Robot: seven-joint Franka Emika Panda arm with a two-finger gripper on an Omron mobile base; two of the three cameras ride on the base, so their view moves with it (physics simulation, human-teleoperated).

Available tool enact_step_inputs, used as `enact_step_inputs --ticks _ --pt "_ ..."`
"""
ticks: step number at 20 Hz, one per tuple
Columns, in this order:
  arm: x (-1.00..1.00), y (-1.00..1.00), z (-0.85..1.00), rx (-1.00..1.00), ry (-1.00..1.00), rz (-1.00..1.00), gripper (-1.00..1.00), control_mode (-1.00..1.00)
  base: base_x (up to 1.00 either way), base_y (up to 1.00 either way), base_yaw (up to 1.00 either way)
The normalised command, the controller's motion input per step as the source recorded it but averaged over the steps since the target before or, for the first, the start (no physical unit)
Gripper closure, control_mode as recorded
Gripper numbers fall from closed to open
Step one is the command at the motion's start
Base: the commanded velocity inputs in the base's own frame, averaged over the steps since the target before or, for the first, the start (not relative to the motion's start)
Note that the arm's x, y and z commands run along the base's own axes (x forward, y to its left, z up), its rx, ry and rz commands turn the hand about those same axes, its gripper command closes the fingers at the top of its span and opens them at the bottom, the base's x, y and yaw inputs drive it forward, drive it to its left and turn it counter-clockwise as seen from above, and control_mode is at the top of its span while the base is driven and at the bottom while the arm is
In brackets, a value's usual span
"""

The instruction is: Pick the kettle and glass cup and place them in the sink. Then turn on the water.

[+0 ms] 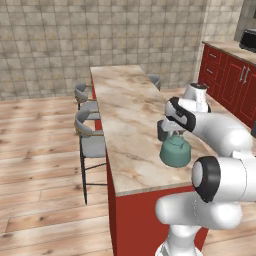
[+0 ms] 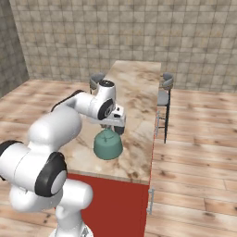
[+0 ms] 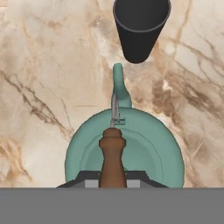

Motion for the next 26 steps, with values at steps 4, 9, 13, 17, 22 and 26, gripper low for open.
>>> enact_step_inputs --ticks 4,9,13,17,22,26 --pt "-0.14 0.0 0.27 0.0 0.0 0.0 1.0 -1.0 0.0 0.0 0.0" --pt "-0.1 0.0 0.33 0.0 -0.04 0.0 1.0 -1.0 0.0 0.0 0.0" --pt "-0.07 0.0 0.34 0.0 -0.07 0.0 1.0 -1.0 0.0 0.0 0.0" --pt "0.0 0.0 0.31 0.0 0.0 0.0 1.0 -1.0 0.0 0.0 0.0" --pt "0.0 0.0 0.22 0.0 0.0 0.0 1.0 -1.0 0.0 0.0 0.0" --pt "0.0 0.0 0.25 0.0 0.0 0.0 1.0 -1.0 0.0 0.0 0.0"
